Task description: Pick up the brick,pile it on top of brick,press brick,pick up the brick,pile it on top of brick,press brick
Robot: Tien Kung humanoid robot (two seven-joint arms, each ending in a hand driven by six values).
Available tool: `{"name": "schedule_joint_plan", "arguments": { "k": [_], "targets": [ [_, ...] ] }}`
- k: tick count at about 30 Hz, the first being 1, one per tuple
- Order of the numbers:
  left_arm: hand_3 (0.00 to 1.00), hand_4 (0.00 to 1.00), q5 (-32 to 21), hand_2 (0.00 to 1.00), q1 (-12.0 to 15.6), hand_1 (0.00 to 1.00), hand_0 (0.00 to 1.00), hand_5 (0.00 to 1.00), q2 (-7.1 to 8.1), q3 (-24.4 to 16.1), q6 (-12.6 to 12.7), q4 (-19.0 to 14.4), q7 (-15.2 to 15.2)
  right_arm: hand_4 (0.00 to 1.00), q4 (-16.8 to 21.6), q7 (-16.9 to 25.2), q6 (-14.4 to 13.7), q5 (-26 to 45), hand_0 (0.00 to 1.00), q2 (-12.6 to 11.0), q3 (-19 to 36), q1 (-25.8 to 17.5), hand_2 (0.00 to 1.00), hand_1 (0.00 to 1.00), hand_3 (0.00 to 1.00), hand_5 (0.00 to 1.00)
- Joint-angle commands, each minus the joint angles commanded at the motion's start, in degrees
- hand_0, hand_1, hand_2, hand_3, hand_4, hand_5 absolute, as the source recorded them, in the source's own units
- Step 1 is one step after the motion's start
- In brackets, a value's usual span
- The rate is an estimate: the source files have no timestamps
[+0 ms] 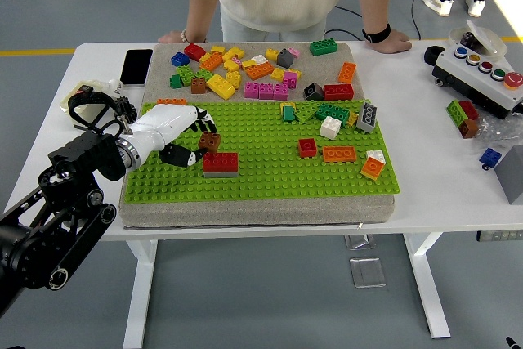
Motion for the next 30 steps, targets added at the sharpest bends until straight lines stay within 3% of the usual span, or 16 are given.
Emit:
{"name": "schedule_joint_plan", "arguments": {
  "k": [12,30],
  "targets": [
    [0.545,0.423,0.17,0.598,0.59,0.62,0.665,0.002,-1.35,0.51,-1.42,-1.34,1.99,0.998,0.0,0.18,-0.12,-0.14,0.753,-0.2,0.2,0.0,0.725,0.676,0.736,0.644],
    [0.546,0.427,0.24,0.598,0.66,0.624,0.668,0.002,-2.44,0.98,-2.13,-0.61,2.55,0.998,0.0,-0.01,-0.15,-0.16,0.752,-0.16,-0.07,0.18,0.725,0.677,0.737,0.644]
  ]
}}
